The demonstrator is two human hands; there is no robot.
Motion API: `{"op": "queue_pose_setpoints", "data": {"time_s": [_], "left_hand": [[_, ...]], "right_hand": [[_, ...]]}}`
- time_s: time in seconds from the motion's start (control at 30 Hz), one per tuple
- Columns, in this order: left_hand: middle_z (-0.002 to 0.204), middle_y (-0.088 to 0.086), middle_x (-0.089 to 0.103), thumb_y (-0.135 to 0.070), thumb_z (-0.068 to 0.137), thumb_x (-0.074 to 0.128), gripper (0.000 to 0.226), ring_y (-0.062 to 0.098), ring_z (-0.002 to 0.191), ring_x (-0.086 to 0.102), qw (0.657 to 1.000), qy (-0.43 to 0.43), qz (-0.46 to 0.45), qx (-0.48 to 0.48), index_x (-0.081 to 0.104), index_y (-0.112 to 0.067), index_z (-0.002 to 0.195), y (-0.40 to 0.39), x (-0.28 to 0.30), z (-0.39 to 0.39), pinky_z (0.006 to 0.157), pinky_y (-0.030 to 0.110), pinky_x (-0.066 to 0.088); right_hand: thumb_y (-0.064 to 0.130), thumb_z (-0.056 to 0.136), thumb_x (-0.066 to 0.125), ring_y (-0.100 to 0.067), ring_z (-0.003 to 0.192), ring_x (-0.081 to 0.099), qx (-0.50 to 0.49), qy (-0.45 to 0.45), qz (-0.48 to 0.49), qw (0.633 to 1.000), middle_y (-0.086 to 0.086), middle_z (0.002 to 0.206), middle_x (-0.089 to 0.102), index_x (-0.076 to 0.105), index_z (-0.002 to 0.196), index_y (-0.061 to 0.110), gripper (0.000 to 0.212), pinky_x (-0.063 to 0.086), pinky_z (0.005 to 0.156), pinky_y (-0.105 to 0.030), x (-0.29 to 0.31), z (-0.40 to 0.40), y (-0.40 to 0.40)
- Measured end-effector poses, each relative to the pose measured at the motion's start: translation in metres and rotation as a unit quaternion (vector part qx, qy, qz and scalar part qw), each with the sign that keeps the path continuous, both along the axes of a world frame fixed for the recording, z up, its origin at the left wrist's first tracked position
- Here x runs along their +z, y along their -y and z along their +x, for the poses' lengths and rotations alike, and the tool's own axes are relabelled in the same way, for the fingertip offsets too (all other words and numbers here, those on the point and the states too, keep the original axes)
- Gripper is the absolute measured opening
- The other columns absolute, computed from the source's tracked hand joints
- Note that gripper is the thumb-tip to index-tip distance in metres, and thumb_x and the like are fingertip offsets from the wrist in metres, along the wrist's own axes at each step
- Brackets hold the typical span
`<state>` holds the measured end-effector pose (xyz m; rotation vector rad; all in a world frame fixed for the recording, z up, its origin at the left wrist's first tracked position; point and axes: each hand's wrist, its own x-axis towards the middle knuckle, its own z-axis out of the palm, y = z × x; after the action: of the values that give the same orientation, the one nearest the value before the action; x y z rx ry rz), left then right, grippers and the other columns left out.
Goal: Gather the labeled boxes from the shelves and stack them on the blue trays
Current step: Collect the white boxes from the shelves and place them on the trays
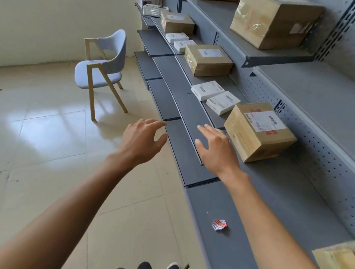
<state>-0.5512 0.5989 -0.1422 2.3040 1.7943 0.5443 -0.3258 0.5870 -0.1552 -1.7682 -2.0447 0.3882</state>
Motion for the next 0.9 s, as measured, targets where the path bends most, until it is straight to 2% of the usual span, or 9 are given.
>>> {"op": "queue_pose_setpoints", "data": {"time_s": [0.1,0.33,0.57,0.77,0.9], "left_hand": [[0.134,-0.001,0.065,-0.039,0.097,0.056,0.04,0.027,0.124,0.057,1.0,0.002,-0.003,0.001,0.062,-0.025,0.134,-0.034,-0.004,-0.005,0.098,0.045,0.048],[0.136,-0.002,0.063,-0.039,0.098,0.055,0.042,0.026,0.125,0.056,1.0,0.002,-0.022,-0.023,0.06,-0.025,0.136,-0.126,-0.021,-0.023,0.097,0.043,0.047],[0.139,-0.003,0.062,-0.04,0.098,0.054,0.043,0.025,0.127,0.056,0.996,0.004,-0.022,-0.088,0.059,-0.026,0.138,-0.242,-0.022,-0.054,0.101,0.045,0.047],[0.141,-0.001,0.06,-0.04,0.098,0.055,0.044,0.026,0.129,0.054,0.988,-0.004,-0.046,-0.147,0.058,-0.025,0.139,-0.296,-0.03,-0.054,0.103,0.047,0.048],[0.142,-0.001,0.059,-0.038,0.097,0.055,0.044,0.026,0.129,0.053,0.983,-0.004,-0.061,-0.174,0.058,-0.025,0.139,-0.326,-0.047,-0.047,0.101,0.045,0.048]], "right_hand": [[0.029,0.101,0.053,-0.022,0.143,0.037,-0.005,-0.007,-0.004,1.0,-0.009,0.151,0.048,0.049,0.147,0.016,0.048,0.034,0.116,-0.04,-0.005,-0.002,-0.032],[0.029,0.102,0.052,-0.02,0.144,0.036,-0.029,-0.002,-0.032,0.999,-0.007,0.153,0.046,0.048,0.147,0.018,0.047,0.032,0.116,-0.036,-0.024,-0.026,-0.109],[0.028,0.102,0.052,-0.021,0.144,0.034,-0.097,-0.009,-0.038,0.995,-0.008,0.153,0.044,0.047,0.148,0.016,0.048,0.029,0.119,-0.037,-0.025,-0.063,-0.189],[0.03,0.102,0.052,-0.021,0.143,0.035,-0.163,-0.016,-0.054,0.985,-0.006,0.153,0.045,0.047,0.147,0.016,0.048,0.032,0.118,-0.041,-0.035,-0.071,-0.223],[0.028,0.102,0.052,-0.022,0.142,0.037,-0.201,-0.007,-0.067,0.977,-0.006,0.152,0.046,0.048,0.147,0.015,0.047,0.031,0.117,-0.037,-0.047,-0.063,-0.239]]}}
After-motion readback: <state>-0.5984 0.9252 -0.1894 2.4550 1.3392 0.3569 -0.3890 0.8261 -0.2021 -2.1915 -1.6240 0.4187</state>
